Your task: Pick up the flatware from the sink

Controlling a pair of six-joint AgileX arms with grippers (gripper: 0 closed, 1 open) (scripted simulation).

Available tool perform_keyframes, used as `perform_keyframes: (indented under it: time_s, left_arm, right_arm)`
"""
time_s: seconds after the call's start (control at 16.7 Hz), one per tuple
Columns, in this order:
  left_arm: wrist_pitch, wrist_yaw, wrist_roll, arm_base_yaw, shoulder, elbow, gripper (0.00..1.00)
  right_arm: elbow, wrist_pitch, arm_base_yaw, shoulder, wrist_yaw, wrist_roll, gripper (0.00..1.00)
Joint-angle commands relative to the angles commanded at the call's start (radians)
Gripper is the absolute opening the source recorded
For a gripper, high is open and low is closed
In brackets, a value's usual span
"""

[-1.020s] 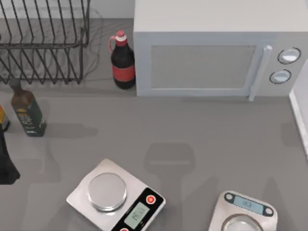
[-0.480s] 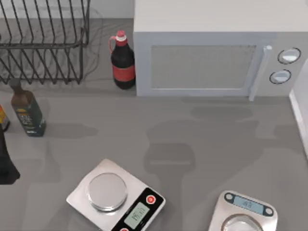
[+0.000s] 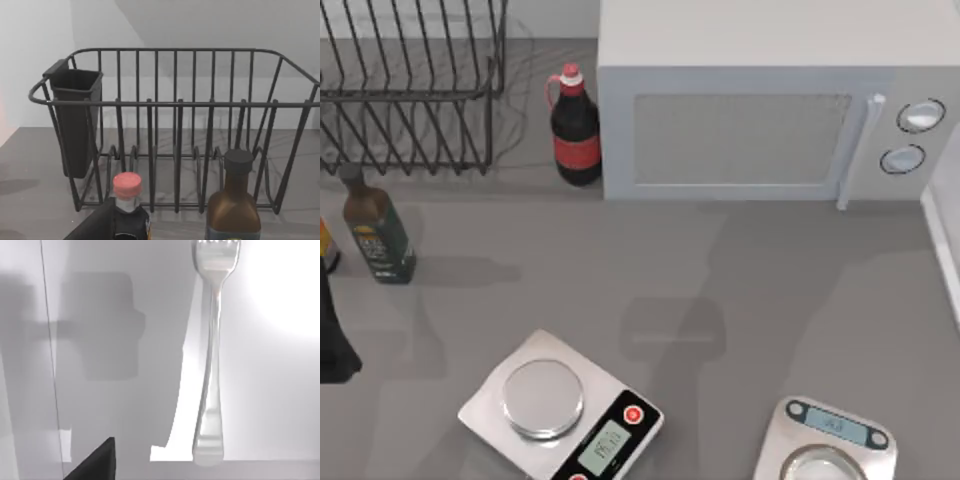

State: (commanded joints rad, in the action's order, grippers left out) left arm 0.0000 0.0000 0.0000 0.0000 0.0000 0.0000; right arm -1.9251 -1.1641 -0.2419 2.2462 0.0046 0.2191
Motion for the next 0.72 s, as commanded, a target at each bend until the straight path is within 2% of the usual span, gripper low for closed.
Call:
perform_keyframes:
  time_s: [0.24,0.72]
  left_arm:
    - [0.000,0.000,0.000,0.000,0.000,0.000,1.00]
    - [0.000,0.000,0.000,0.000,0.000,0.000,1.00]
  right_arm:
    - [-0.109,-0.065,-0.012,0.124,0.000,0.013,1.00]
    - [-0.103,-0.052,-0.007,0.139,0.001,0.013,1.00]
